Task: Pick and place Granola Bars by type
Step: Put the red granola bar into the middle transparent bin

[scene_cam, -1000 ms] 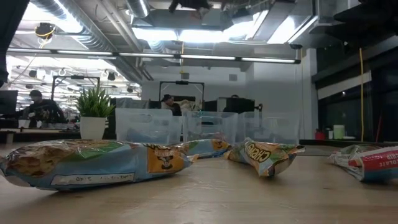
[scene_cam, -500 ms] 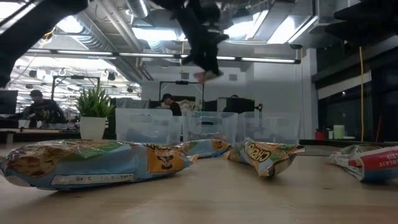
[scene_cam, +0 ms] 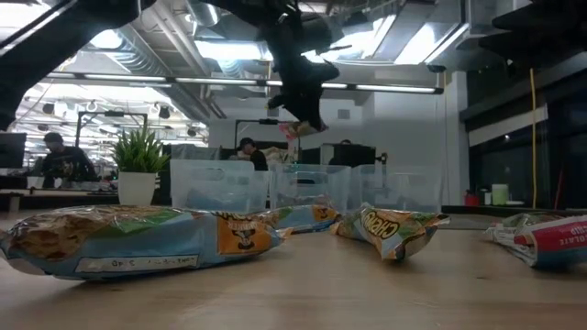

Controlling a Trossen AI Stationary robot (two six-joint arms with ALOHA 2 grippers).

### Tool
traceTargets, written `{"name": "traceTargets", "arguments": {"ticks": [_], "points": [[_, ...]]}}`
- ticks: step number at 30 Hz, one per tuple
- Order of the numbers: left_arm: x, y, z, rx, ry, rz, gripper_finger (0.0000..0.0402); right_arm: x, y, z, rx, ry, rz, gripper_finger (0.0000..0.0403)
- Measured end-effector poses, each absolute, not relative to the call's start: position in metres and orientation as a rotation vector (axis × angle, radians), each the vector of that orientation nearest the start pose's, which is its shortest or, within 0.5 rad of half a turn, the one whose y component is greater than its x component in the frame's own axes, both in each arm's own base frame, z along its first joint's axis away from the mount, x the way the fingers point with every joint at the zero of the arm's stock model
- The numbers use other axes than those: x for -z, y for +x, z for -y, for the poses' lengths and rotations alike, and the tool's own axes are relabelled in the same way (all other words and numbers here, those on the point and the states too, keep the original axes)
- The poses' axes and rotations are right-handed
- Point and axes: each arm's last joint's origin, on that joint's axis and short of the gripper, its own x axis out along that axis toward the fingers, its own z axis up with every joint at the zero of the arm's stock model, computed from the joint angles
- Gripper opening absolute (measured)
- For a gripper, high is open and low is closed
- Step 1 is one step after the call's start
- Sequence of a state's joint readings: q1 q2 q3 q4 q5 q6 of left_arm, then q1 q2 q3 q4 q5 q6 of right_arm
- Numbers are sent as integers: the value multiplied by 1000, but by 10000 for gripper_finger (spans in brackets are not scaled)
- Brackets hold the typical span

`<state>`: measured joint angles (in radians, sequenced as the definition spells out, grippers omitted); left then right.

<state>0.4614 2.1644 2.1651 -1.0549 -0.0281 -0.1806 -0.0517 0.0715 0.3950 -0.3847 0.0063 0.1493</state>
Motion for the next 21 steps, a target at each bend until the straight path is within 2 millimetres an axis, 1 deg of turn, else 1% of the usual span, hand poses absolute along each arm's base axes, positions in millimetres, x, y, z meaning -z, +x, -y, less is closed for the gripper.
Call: {"name": "traceTargets", "arguments": {"ticks": [2, 8, 11, 14, 16, 19, 21], "points": [[-295, 411, -205, -537, -394, -1027, 76, -251, 66, 4, 62, 151, -57, 174], [-296, 411, -205, -557, -404, -1018, 127, -251, 66, 4, 62, 153, -57, 174], [-301, 410, -204, -569, -422, -995, 146, -251, 66, 4, 62, 152, -57, 174], [-317, 407, -199, -526, -449, -951, 154, -251, 66, 4, 63, 152, -57, 174], [-335, 404, -192, -476, -477, -895, 154, -251, 66, 4, 63, 152, -57, 174], [-365, 396, -174, -392, -499, -821, 153, -251, 66, 4, 63, 152, -57, 174], [-385, 390, -159, -350, -479, -766, 152, -251, 66, 4, 63, 153, -57, 174]]}}
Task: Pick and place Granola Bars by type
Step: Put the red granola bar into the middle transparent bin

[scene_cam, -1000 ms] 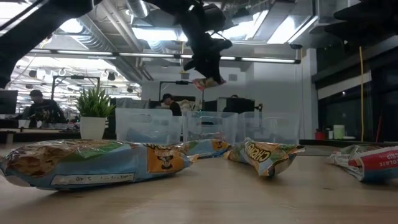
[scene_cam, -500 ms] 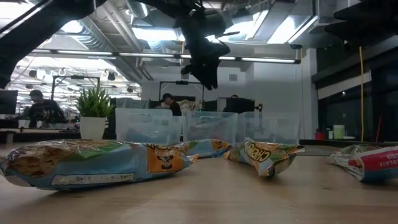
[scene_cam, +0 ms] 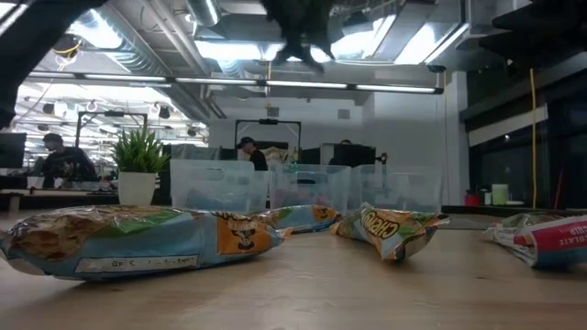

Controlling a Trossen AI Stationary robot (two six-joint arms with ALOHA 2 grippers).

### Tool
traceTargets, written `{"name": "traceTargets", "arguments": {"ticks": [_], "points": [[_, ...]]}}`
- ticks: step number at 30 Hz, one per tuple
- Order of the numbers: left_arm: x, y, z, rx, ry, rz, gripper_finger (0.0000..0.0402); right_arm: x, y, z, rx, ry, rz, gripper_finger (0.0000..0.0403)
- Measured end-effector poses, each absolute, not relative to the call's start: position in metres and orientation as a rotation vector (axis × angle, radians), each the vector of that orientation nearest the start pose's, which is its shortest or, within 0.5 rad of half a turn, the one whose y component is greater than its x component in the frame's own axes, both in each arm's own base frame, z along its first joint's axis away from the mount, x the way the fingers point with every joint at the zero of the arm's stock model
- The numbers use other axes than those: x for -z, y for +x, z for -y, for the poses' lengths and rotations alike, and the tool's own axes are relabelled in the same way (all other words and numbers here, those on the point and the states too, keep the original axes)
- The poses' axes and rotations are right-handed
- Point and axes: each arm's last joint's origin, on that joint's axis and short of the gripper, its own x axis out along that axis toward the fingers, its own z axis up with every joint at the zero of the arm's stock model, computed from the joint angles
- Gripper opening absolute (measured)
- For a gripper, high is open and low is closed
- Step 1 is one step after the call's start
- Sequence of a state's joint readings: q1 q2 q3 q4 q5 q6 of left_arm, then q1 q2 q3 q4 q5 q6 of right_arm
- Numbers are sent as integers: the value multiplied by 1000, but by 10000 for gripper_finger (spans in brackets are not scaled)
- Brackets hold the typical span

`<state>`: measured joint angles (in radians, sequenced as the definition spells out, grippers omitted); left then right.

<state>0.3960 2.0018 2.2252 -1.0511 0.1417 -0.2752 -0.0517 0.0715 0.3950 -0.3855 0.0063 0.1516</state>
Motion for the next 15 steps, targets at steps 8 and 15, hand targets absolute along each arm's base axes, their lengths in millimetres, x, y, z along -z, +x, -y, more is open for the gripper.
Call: {"name": "traceTargets", "arguments": {"ticks": [8, 15], "points": [[-481, 332, -77, -147, -298, -499, 154, -251, 66, 4, 63, 156, -58, 174], [-524, 280, -19, -107, -190, -370, 154, -253, 67, 3, 32, 258, -38, 174]]}}
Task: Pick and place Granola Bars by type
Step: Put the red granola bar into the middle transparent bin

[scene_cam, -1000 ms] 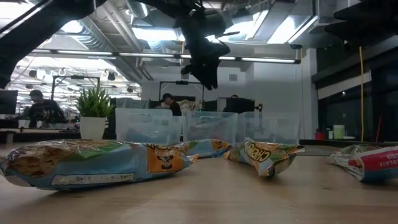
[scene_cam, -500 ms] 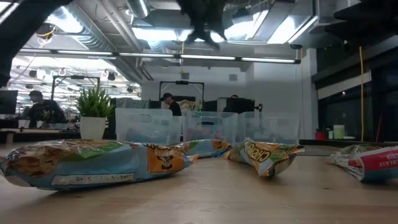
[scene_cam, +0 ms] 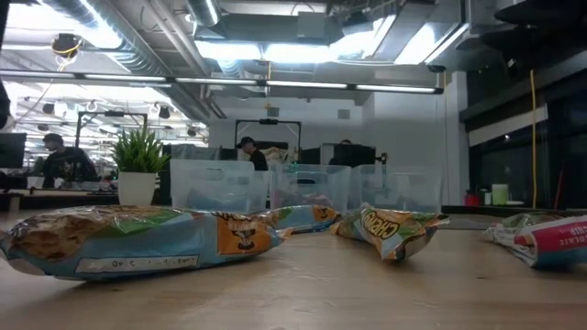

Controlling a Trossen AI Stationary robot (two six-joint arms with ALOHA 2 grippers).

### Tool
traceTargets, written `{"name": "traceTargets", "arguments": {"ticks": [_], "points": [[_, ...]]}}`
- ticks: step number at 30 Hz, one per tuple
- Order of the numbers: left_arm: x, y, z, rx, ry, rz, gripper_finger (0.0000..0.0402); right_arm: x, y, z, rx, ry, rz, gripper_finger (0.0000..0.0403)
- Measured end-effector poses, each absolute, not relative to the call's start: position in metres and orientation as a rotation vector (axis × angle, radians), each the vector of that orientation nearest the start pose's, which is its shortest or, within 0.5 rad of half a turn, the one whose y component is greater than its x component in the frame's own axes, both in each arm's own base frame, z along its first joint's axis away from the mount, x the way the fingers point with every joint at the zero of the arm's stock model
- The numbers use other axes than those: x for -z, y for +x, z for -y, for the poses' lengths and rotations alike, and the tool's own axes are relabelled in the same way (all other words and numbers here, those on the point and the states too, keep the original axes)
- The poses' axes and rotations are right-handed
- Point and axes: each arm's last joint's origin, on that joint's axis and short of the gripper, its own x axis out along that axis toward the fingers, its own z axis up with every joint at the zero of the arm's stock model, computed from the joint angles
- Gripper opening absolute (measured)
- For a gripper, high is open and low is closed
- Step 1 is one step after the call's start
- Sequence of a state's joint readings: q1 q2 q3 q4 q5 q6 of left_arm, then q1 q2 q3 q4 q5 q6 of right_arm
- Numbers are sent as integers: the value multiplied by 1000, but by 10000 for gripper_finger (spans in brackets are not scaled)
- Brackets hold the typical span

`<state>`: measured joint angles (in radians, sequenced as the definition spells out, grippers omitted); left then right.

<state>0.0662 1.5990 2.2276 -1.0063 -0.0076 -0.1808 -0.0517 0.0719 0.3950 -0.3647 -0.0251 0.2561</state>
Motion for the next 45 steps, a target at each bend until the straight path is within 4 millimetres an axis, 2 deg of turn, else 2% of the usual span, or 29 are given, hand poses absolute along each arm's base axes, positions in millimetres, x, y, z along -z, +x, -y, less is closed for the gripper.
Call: {"name": "traceTargets", "arguments": {"ticks": [4, 8, 11, 16, 19, 23, 29, 32, 35, 39, 45], "points": [[-534, 262, 3, -89, -143, -331, 154, -257, 67, 2, 4, 209, 3, 174], [-534, 245, 11, -114, -113, -326, 154, -262, 66, 2, 1, 151, 49, 174], [-529, 228, 7, -175, -97, -340, 155, -265, 66, 2, 1, 104, 78, 174], [-516, 186, -13, -323, -118, -291, 155, -266, 66, 2, 2, 69, 90, 174], [-496, 162, -21, -369, -153, -257, 155, -266, 66, 2, 2, 69, 90, 174], [-449, 140, -24, -402, -223, -223, 155, -266, 66, 2, 2, 66, 89, 174], [-372, 138, -20, -281, -345, -154, 155, -271, 64, 1, -22, 61, 99, 174], [-348, 140, -17, -238, -377, -88, 155, -282, 61, 1, -24, 51, 94, 174], [-340, 141, -15, -193, -366, -2, 155, -297, 59, 1, -23, 17, 50, 174], [-342, 141, -14, -180, -345, 32, 155, -320, 63, 1, -35, 24, -73, 179], [-341, 141, -13, -179, -341, 29, 155, -343, 93, -2, -165, 114, -345, 227]]}}
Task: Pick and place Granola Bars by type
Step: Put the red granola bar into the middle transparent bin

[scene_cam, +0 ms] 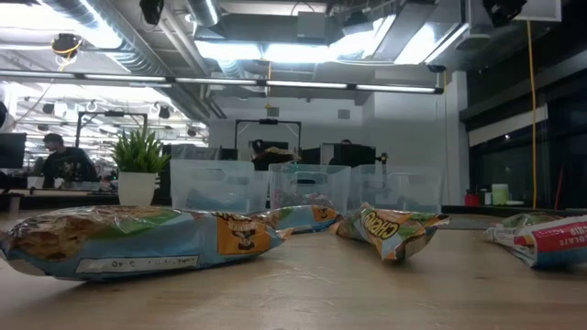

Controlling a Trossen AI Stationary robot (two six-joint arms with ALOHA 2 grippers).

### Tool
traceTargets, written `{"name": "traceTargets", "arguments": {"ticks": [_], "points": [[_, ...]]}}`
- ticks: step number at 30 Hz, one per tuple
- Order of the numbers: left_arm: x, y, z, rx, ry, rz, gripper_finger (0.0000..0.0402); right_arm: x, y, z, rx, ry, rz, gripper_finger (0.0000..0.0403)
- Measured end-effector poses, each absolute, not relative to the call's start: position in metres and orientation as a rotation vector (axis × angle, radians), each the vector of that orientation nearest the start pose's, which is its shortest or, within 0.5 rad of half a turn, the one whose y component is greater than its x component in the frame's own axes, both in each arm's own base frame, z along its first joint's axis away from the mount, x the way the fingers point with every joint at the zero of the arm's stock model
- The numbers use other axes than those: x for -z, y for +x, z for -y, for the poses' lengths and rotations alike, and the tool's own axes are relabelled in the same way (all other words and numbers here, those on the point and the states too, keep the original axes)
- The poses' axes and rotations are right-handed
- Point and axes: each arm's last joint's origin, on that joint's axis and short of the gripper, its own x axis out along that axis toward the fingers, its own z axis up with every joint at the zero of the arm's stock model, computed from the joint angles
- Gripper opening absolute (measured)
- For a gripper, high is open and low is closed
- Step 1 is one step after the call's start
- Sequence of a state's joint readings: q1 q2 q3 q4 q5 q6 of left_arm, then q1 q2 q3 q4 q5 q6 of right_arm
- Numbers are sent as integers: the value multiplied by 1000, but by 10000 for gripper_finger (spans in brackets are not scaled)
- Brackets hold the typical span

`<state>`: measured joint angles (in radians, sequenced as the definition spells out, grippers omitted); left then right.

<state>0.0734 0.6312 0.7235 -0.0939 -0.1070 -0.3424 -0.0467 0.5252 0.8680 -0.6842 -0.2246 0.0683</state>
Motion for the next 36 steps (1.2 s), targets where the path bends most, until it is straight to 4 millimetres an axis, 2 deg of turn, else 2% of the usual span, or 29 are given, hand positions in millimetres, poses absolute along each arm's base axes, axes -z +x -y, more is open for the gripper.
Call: {"name": "traceTargets", "arguments": {"ticks": [5, 12, 17, 26, 31, 36], "points": [[-340, 141, -13, -161, -342, 12, 155, -346, 126, -11, -322, 189, -627, 283], [-340, 141, -13, -160, -328, 9, 155, -341, 168, -41, -438, 144, -813, 316], [-337, 141, -13, -164, -311, -22, 155, -315, 192, -72, -504, 101, -985, 317], [-337, 141, -13, -165, -318, -26, 155, -251, 233, -114, -384, -196, -1213, 317], [-337, 141, -13, -158, -327, -27, 155, -220, 257, -130, -397, -234, -1239, 317], [-334, 141, -12, -134, -346, -55, 155, -204, 274, -139, -408, -227, -1180, 317]]}}
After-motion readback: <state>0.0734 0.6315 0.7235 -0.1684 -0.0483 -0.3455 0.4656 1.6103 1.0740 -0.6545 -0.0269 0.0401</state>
